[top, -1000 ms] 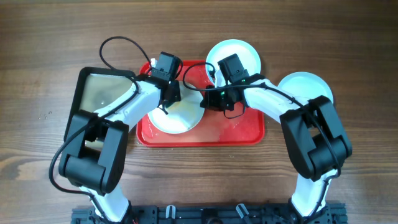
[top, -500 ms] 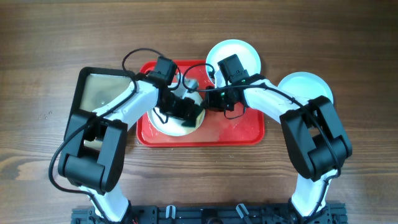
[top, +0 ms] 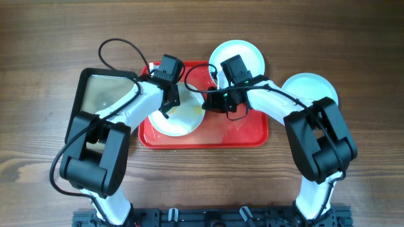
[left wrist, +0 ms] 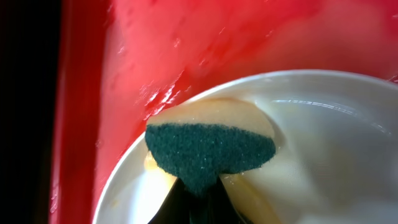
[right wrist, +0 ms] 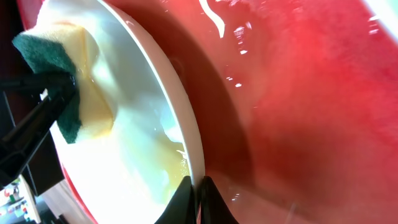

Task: Clean dirty plates on tray and stack at the side
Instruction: 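Scrub the white plate with the sponge in the left gripper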

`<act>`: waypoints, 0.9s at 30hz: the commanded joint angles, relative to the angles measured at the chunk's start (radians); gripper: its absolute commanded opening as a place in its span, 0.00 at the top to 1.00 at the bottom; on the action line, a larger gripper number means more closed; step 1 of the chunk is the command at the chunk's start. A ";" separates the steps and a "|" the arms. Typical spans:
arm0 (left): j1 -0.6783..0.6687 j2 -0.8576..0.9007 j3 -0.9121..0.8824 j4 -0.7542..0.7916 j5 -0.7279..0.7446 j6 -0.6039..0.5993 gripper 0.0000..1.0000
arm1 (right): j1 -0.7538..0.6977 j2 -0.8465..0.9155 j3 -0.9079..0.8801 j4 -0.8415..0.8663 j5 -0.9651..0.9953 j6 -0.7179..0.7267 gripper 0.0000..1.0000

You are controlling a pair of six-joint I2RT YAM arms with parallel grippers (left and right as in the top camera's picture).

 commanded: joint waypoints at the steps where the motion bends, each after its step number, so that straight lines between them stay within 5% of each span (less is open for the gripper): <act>1: 0.007 0.013 -0.017 -0.089 0.134 0.091 0.96 | -0.005 0.006 0.005 0.001 -0.027 0.005 0.96; 5: 0.007 0.013 -0.017 -0.188 0.707 0.436 0.96 | -0.005 0.006 0.005 0.002 -0.024 0.007 0.96; 7: 0.007 0.013 -0.017 -0.214 0.850 0.520 0.96 | -0.005 0.007 0.005 0.002 -0.024 0.008 0.96; 12: 0.007 0.013 -0.017 -0.035 0.871 0.491 0.96 | -0.005 0.007 0.005 0.002 -0.024 0.008 0.96; 15: 0.007 0.013 -0.017 0.122 0.756 0.371 0.96 | -0.005 0.007 0.005 0.002 -0.024 0.008 0.96; 19: 0.007 0.013 -0.017 0.220 0.426 0.200 0.96 | -0.005 0.007 0.005 0.002 -0.024 0.008 0.96; 23: 0.007 0.013 -0.017 0.092 -0.081 -0.078 0.96 | -0.005 0.006 0.005 0.002 -0.024 0.008 0.96; 27: 0.008 0.013 -0.017 -0.024 -0.188 -0.164 0.96 | -0.005 0.006 0.005 0.002 -0.024 0.008 0.96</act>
